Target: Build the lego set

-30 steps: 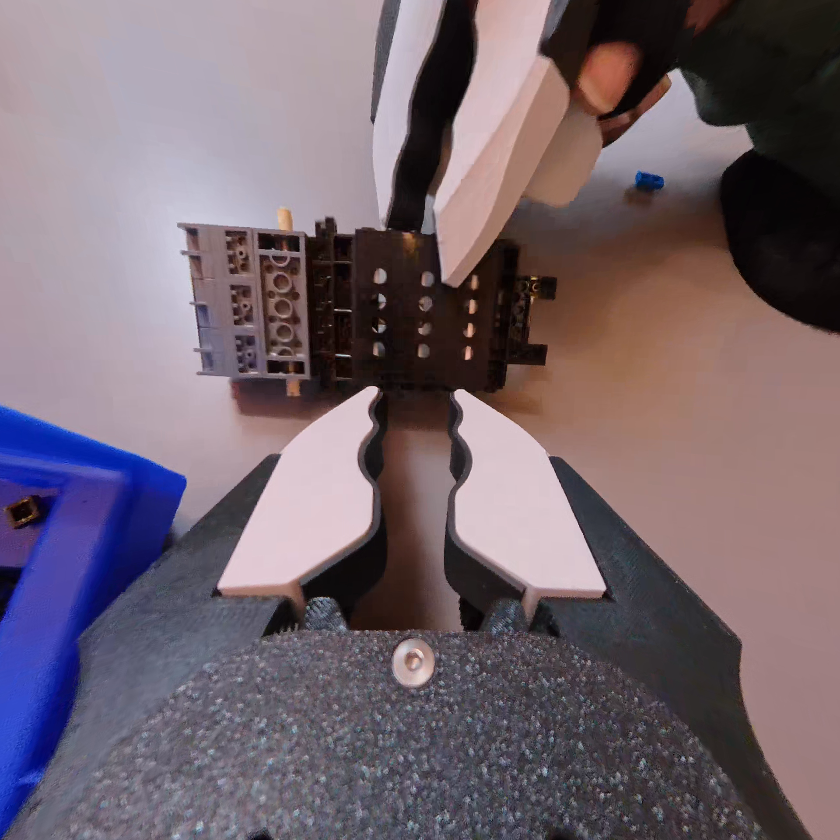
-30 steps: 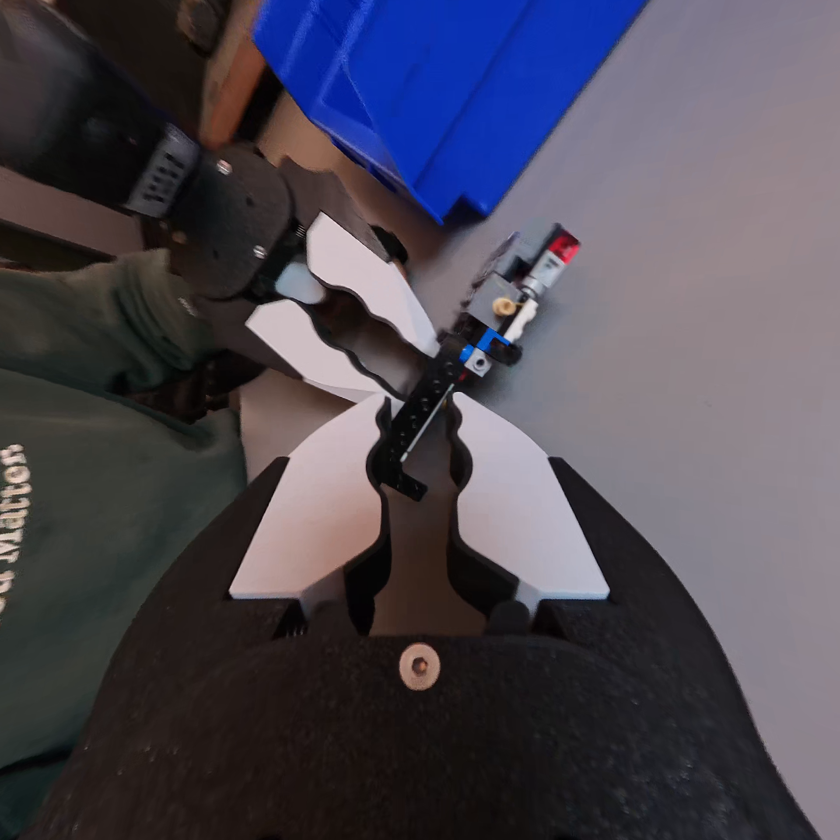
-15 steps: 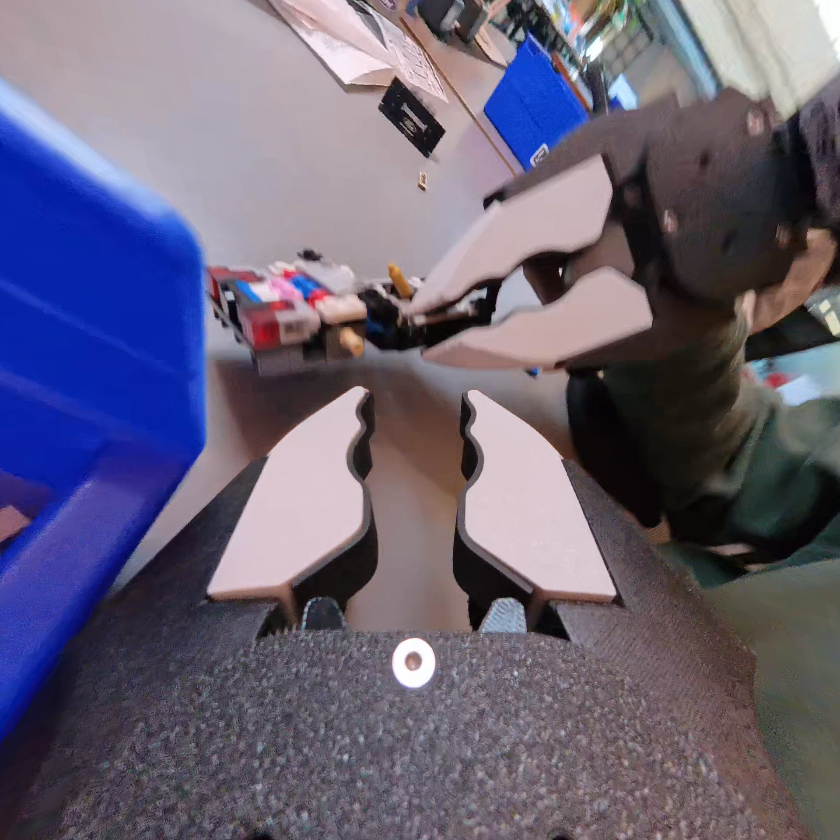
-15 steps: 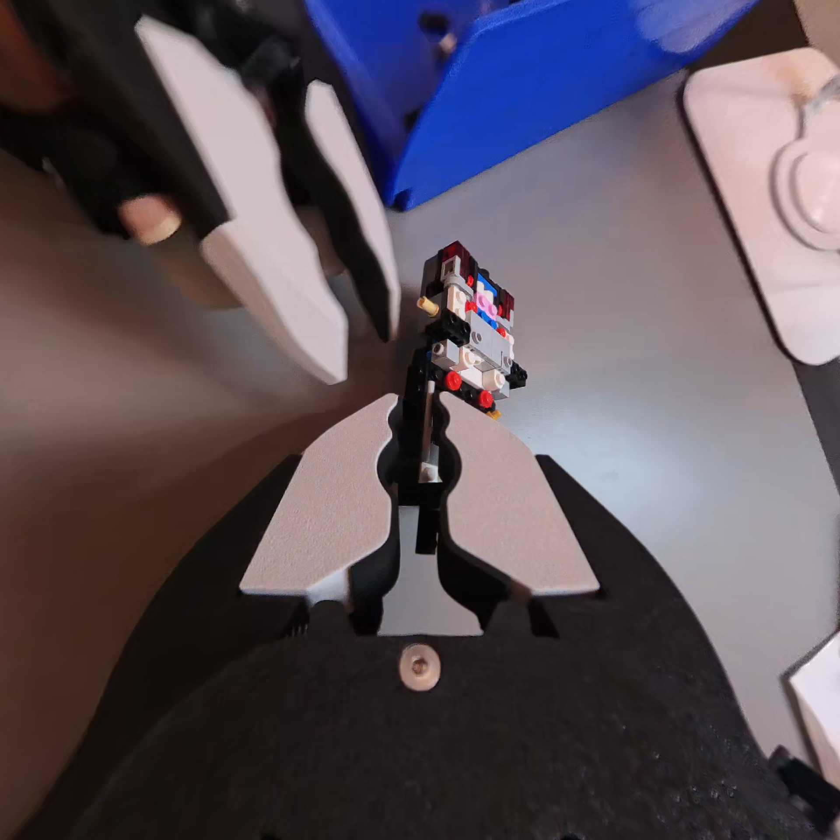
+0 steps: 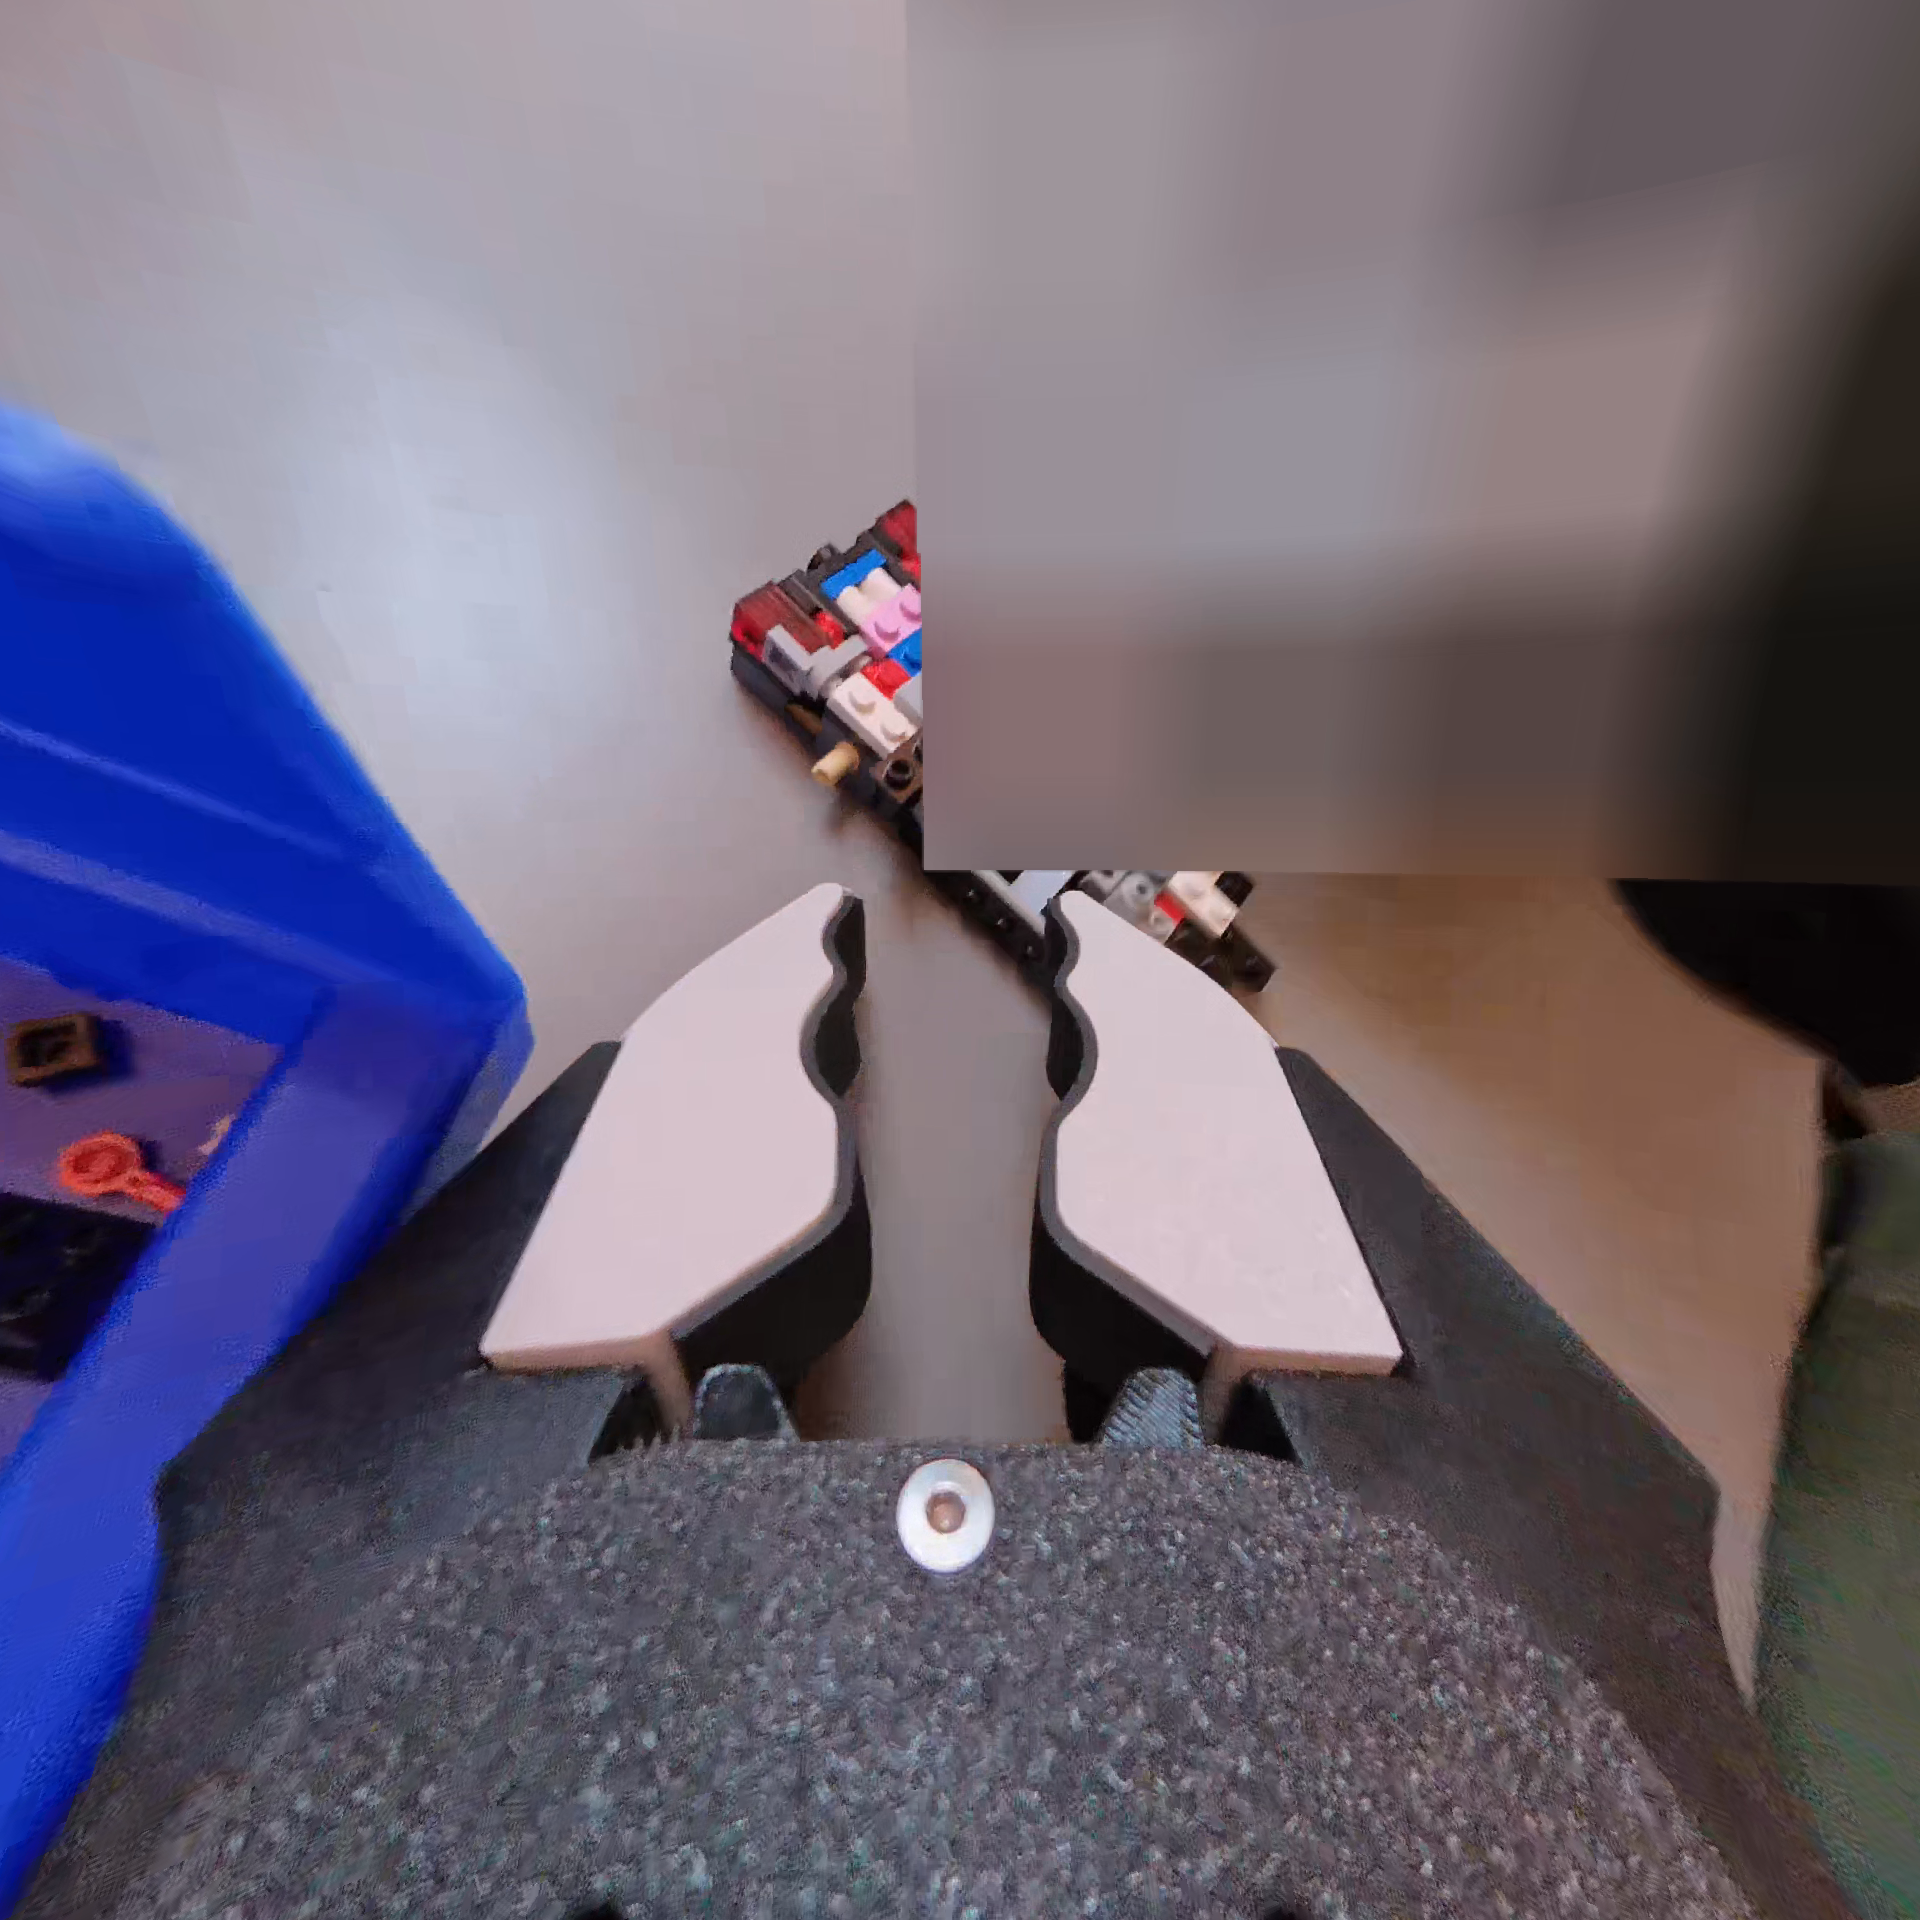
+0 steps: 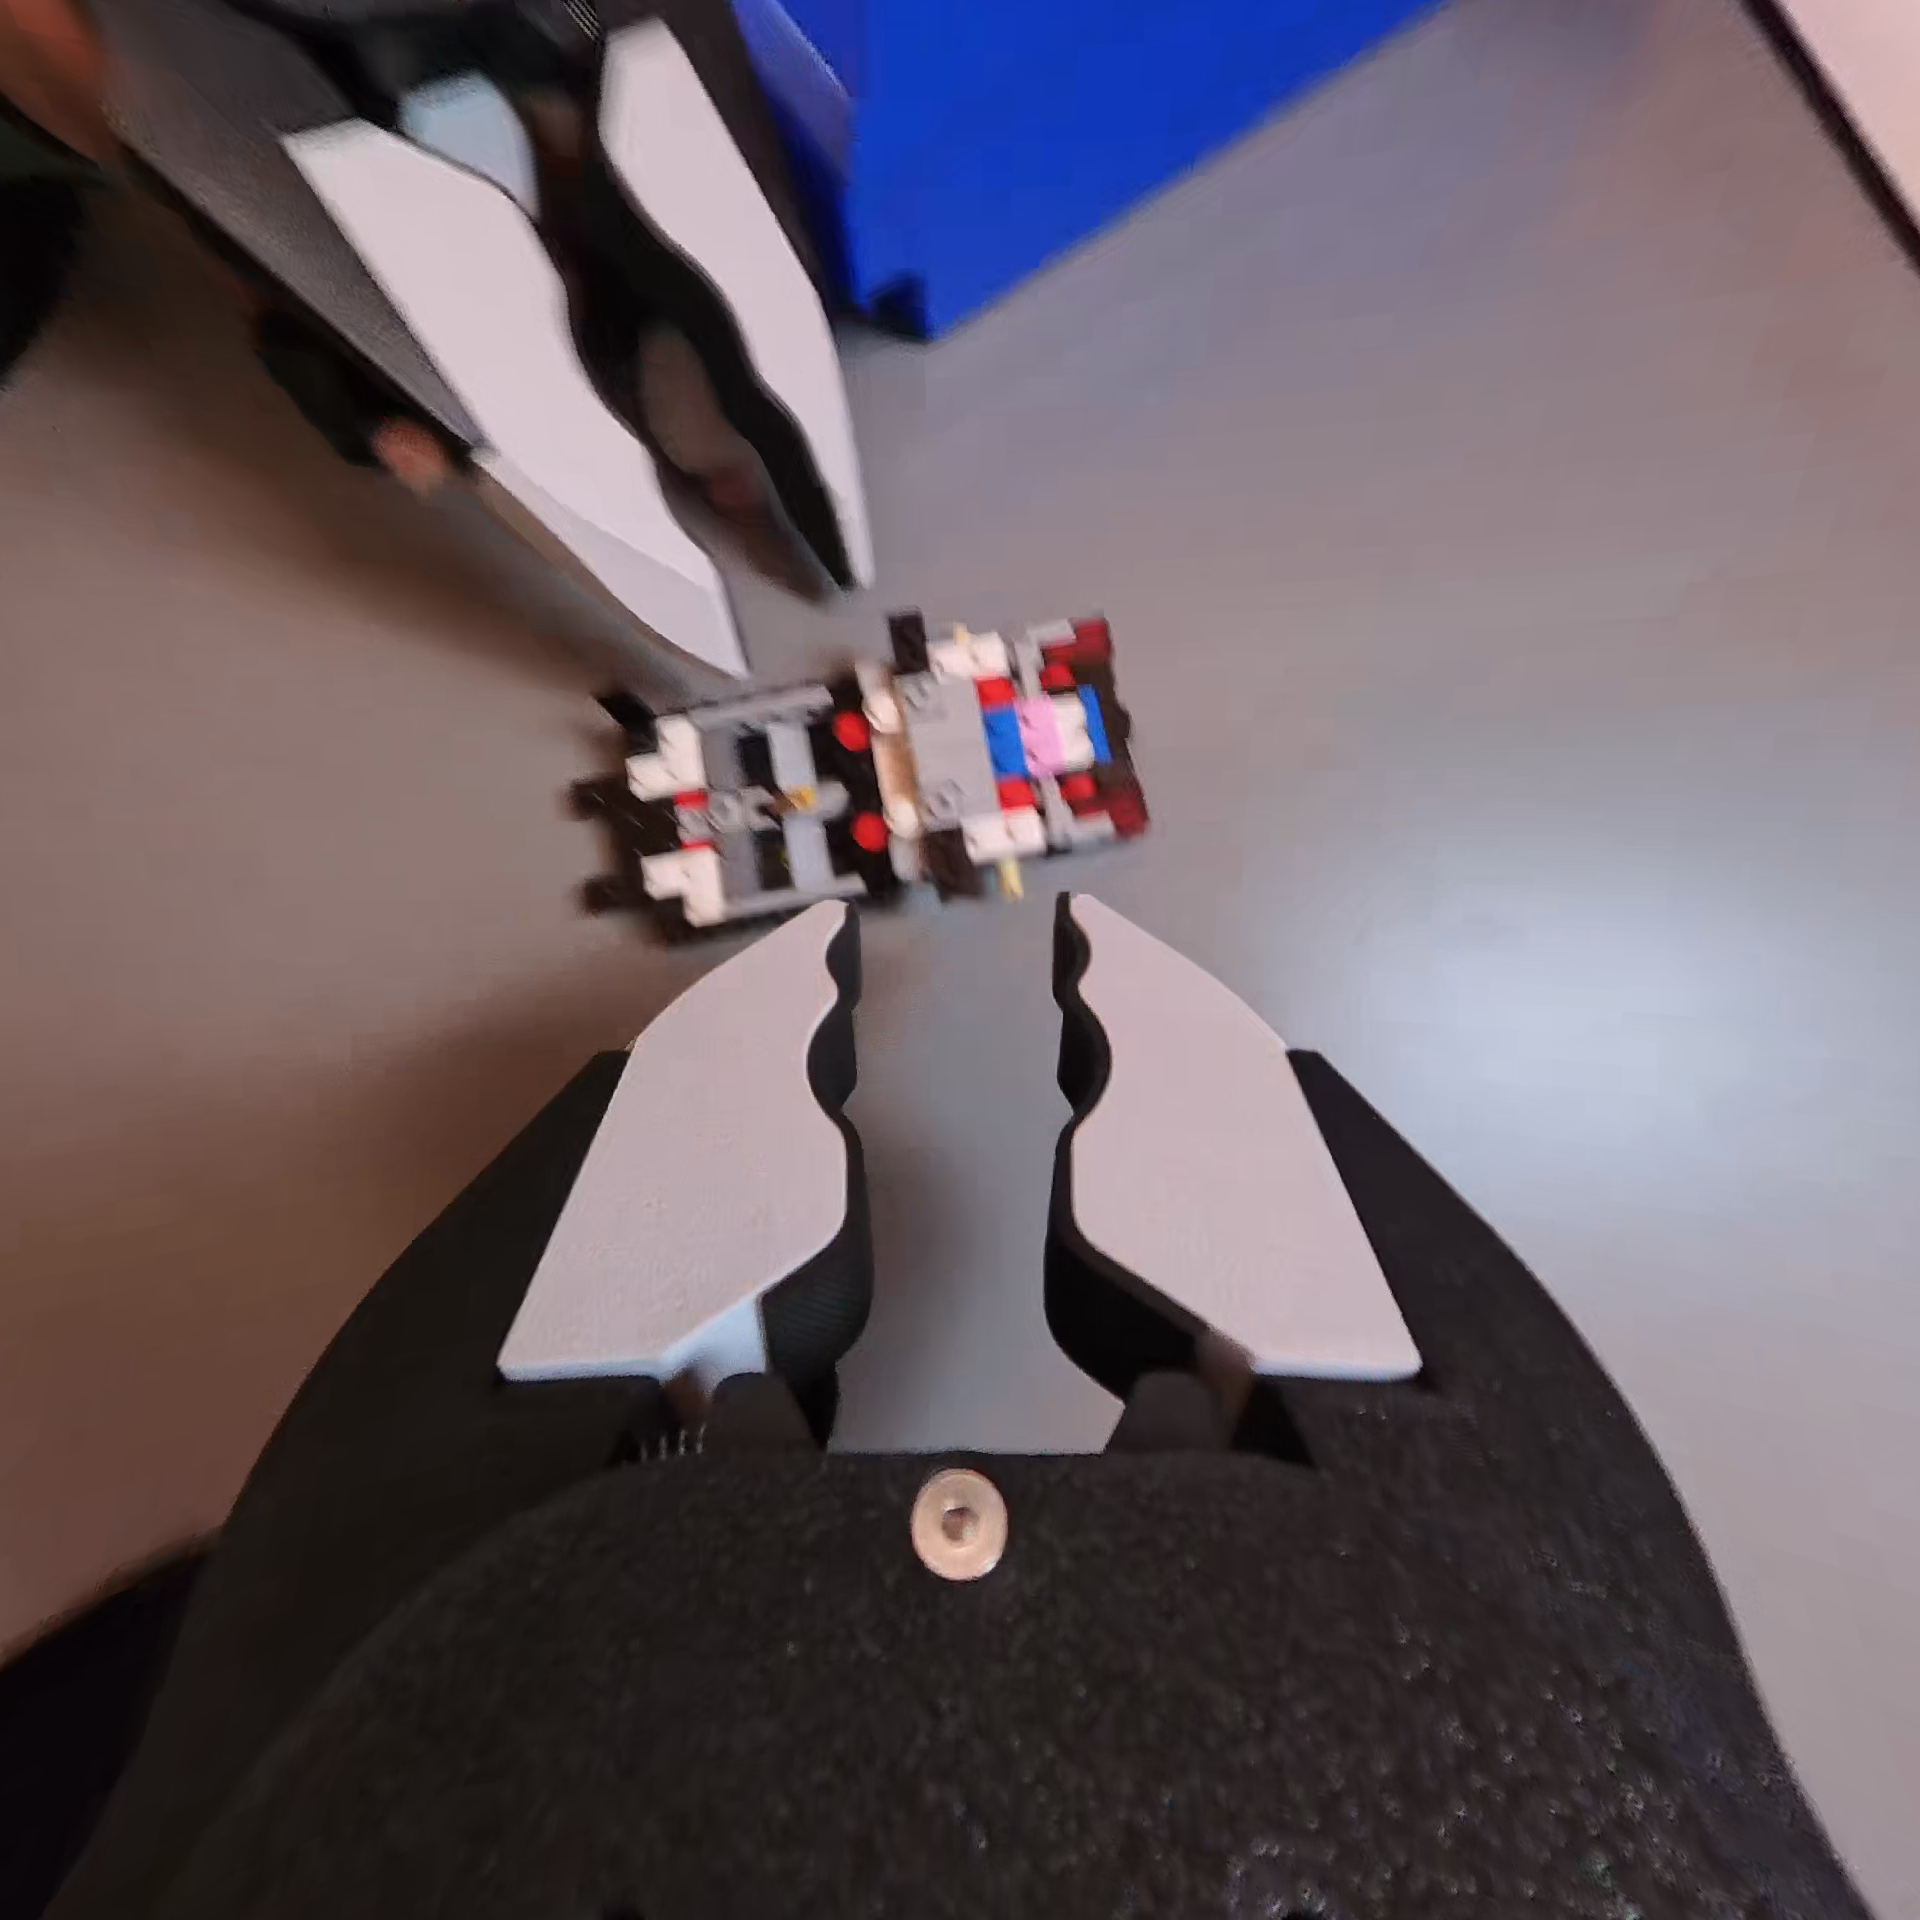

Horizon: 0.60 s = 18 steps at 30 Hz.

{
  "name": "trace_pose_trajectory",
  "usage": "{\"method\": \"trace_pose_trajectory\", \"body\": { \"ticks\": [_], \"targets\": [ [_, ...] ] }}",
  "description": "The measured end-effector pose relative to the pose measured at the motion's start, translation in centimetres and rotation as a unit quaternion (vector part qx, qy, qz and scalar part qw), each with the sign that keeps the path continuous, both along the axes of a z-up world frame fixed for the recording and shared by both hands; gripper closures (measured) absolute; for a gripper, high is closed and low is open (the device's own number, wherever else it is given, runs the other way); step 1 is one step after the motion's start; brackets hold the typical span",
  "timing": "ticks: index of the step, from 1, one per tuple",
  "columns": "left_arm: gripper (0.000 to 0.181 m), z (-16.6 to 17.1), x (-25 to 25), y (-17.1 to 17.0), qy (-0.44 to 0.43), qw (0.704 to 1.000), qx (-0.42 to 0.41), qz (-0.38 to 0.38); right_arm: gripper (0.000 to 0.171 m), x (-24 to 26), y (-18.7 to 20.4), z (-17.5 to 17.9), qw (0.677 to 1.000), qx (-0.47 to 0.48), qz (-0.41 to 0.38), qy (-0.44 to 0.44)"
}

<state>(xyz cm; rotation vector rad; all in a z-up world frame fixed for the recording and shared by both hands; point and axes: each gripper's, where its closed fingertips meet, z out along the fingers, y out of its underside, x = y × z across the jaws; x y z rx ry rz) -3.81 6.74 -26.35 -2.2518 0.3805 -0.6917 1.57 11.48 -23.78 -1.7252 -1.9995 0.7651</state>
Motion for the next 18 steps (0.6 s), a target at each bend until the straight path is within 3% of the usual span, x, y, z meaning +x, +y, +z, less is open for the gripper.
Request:
{"method": "trace_pose_trajectory", "body": {
  "ticks": [5,9,14,18],
  "targets": [
    [0.147,-0.4,1.8,-2.1,0.051,0.994,0.012,-0.091,0.136,3.1,2.2,-2.2,0.997,-0.011,-0.022,-0.076],
    [0.140,-0.8,3.2,-2.5,0.102,0.985,0.050,-0.132,0.136,5.8,3.0,-1.0,0.993,0.001,-0.047,-0.106],
    [0.144,-1.0,3.5,-0.4,0.151,0.980,0.090,-0.093,0.137,9.3,2.5,0.5,0.986,0.026,-0.079,-0.145],
    [0.146,-0.4,2.3,1.6,0.197,0.968,0.146,-0.043,0.138,13.4,-0.2,-1.1,0.976,0.029,-0.095,-0.195]
  ]
}}
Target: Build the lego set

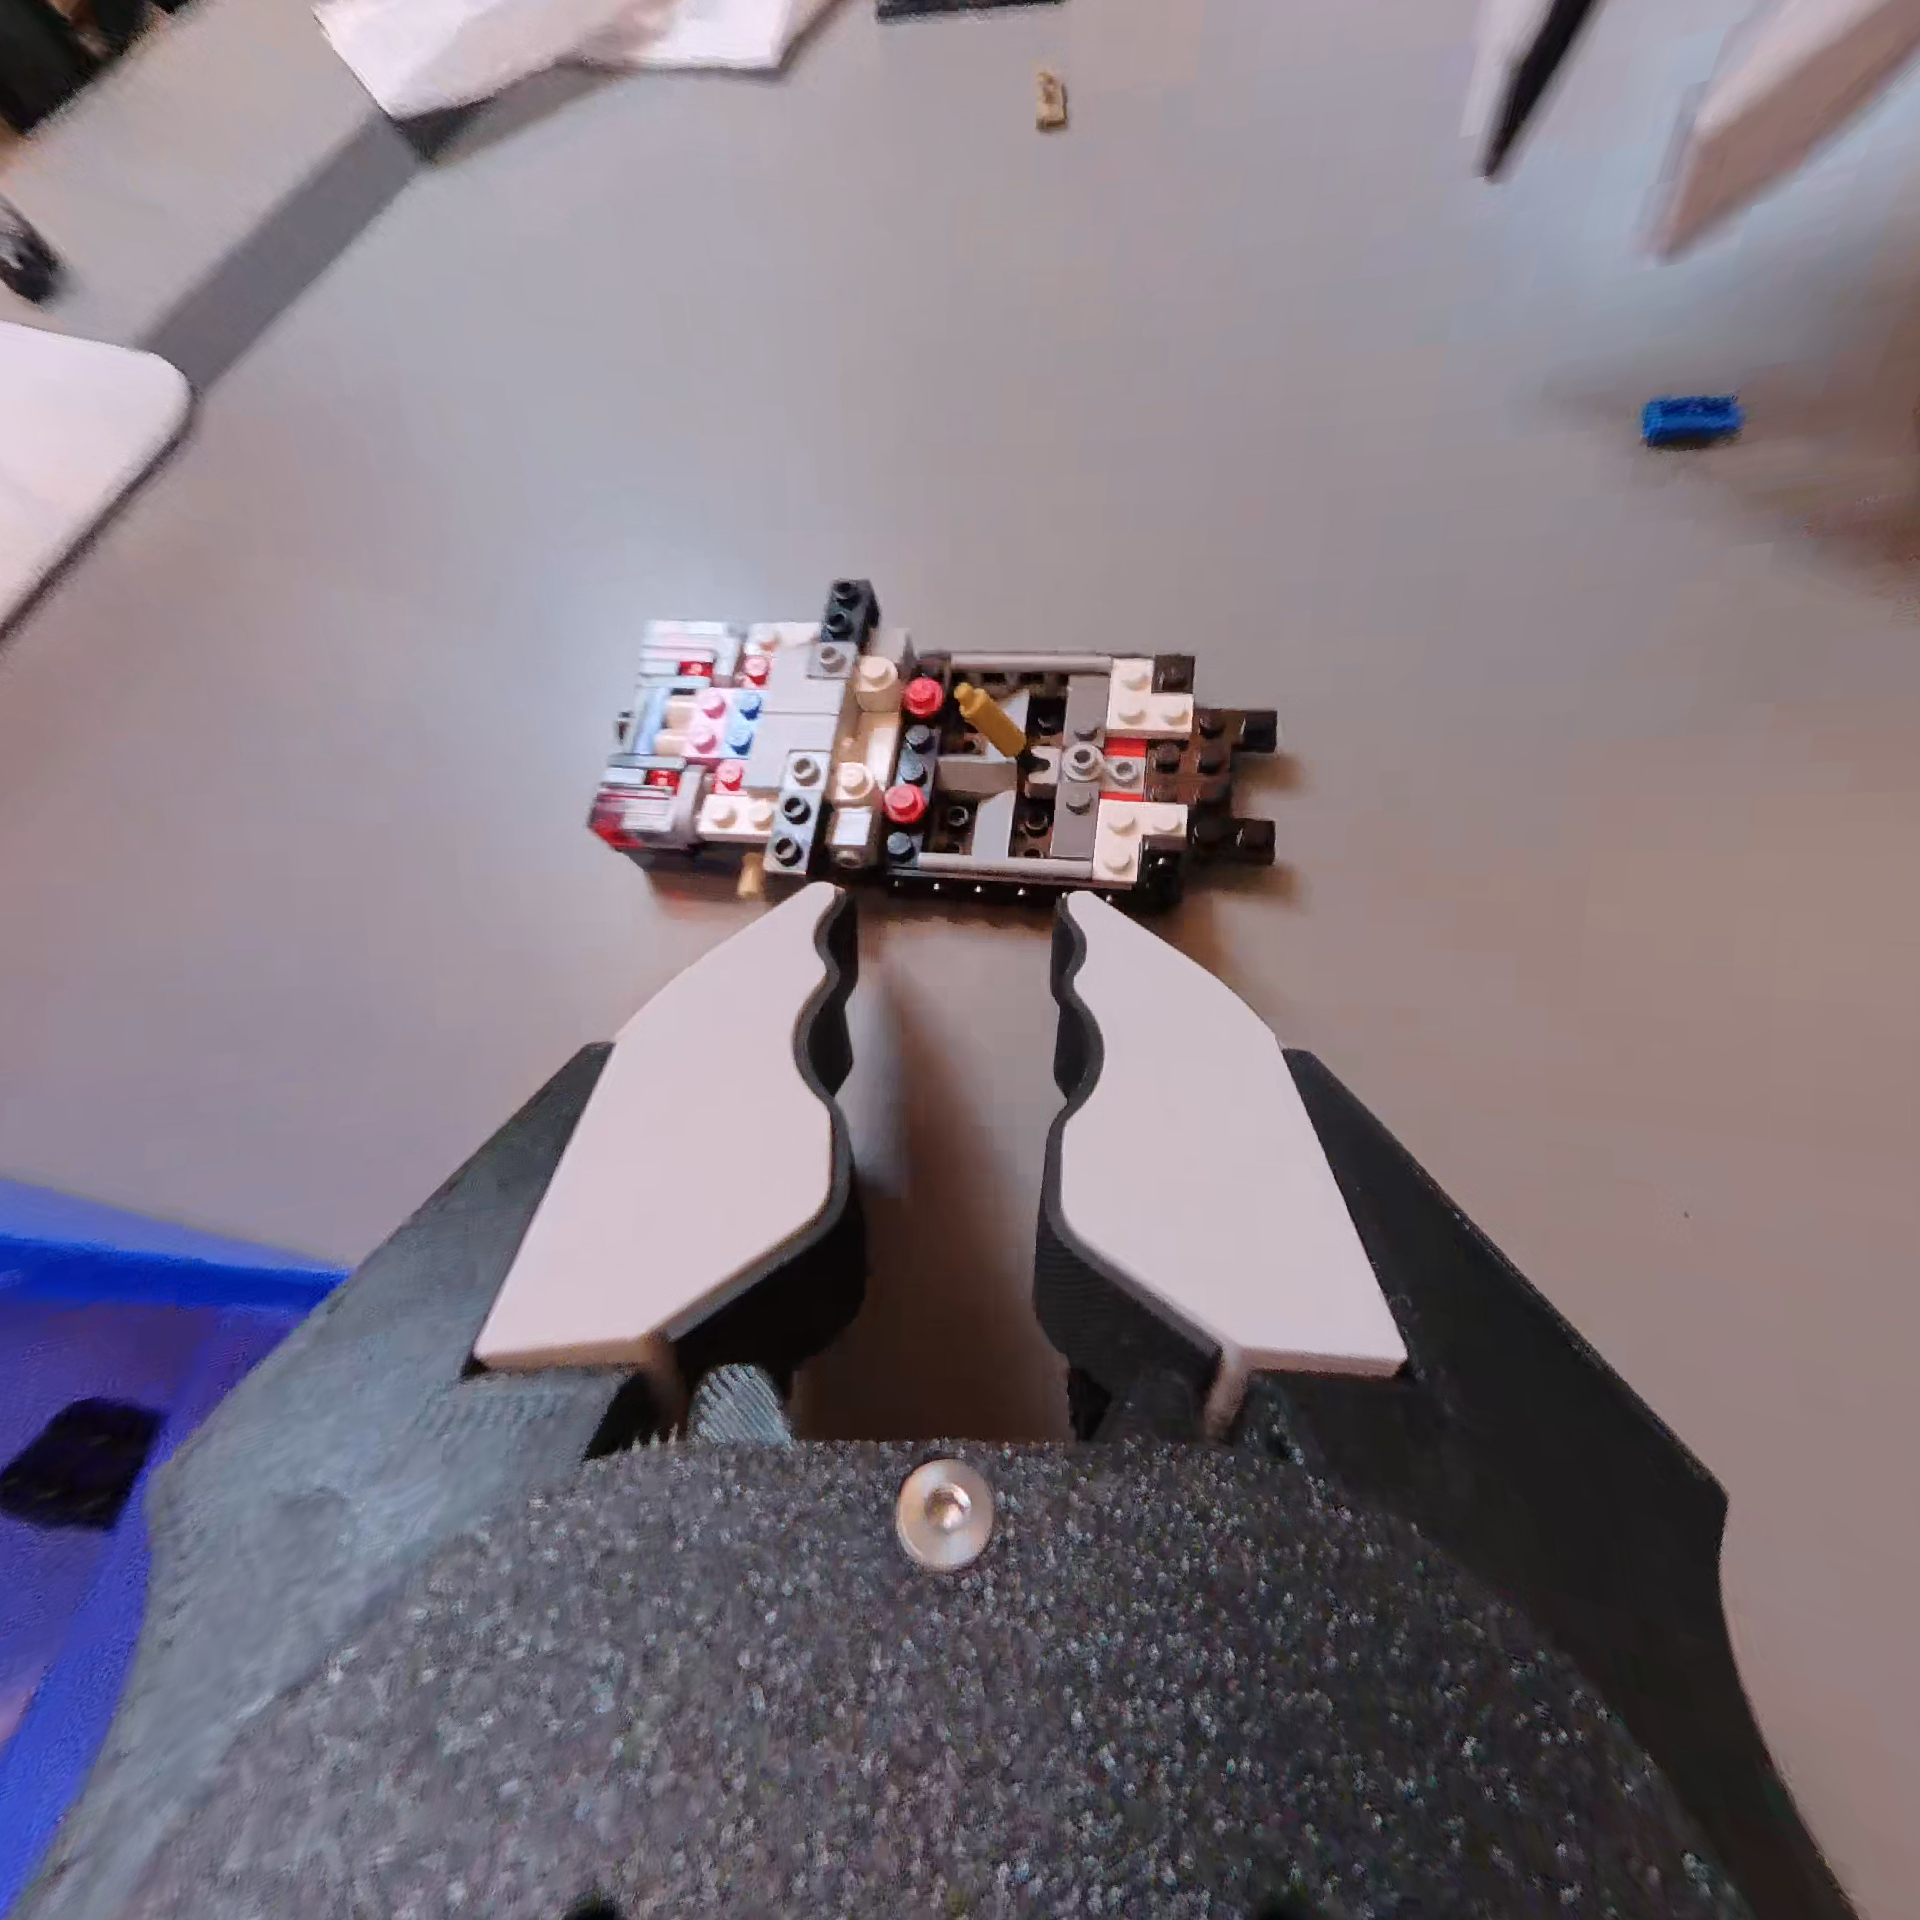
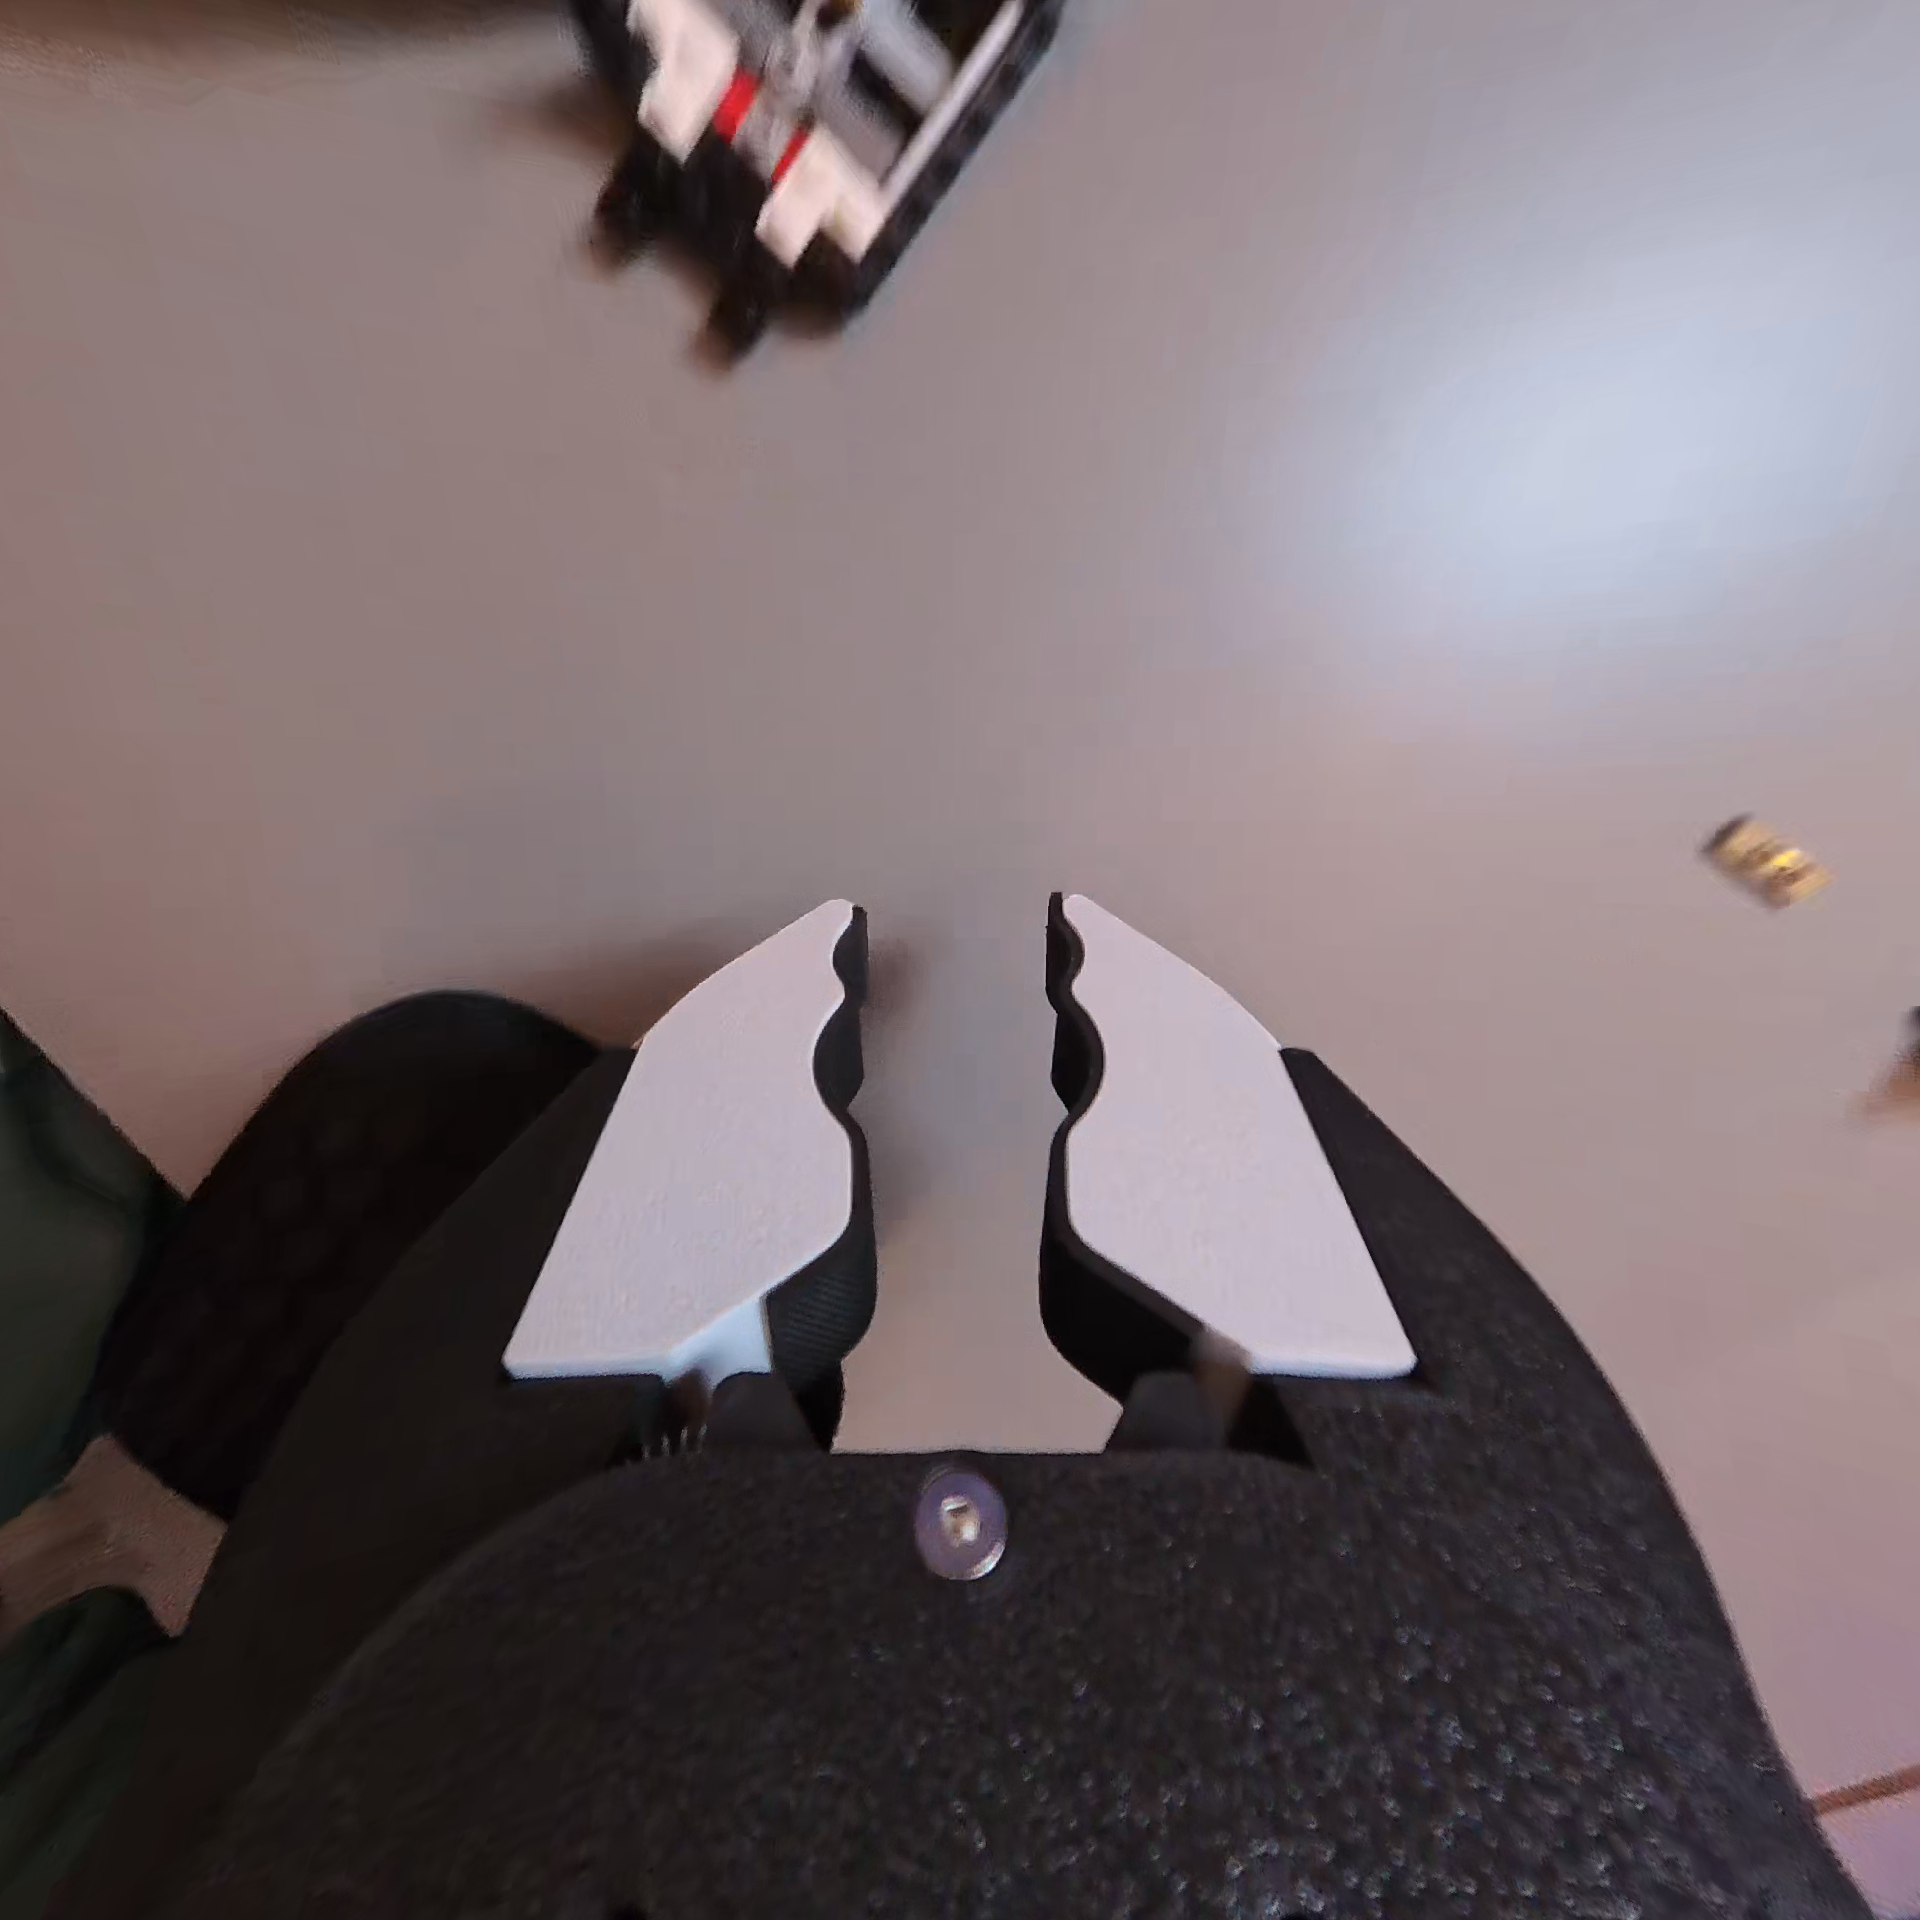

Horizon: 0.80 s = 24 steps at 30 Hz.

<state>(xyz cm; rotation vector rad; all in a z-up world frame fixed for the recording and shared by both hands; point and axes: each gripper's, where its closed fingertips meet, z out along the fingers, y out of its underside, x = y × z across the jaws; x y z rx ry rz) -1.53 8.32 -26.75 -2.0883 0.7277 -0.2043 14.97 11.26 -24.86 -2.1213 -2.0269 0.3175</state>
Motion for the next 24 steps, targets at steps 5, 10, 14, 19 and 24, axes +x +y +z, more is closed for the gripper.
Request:
{"method": "trace_pose_trajectory", "body": {
  "ticks": [5,10,14,19,24],
  "targets": [
    [0.153,2.6,-0.1,0.3,-0.022,0.998,0.061,0.000,0.139,2.4,-3.4,-2.4,0.998,-0.025,-0.053,-0.004],
    [0.156,3.4,0.8,-0.5,-0.012,0.995,0.094,-0.034,0.163,0.6,-3.5,-3.2,0.996,-0.026,-0.073,0.049],
    [0.156,4.7,3.4,-2.6,-0.036,0.983,0.123,-0.128,0.163,-5.3,-5.1,0.6,0.980,-0.034,0.037,0.191],
    [0.158,7.7,4.4,-4.1,-0.212,0.960,0.075,-0.164,0.163,-13.0,-6.2,5.4,0.934,0.079,0.195,0.290],
    [0.169,10.8,-0.1,-2.5,-0.365,0.925,0.039,-0.097,0.163,-17.3,-5.7,8.5,0.904,0.171,0.265,0.290]
  ]
}}
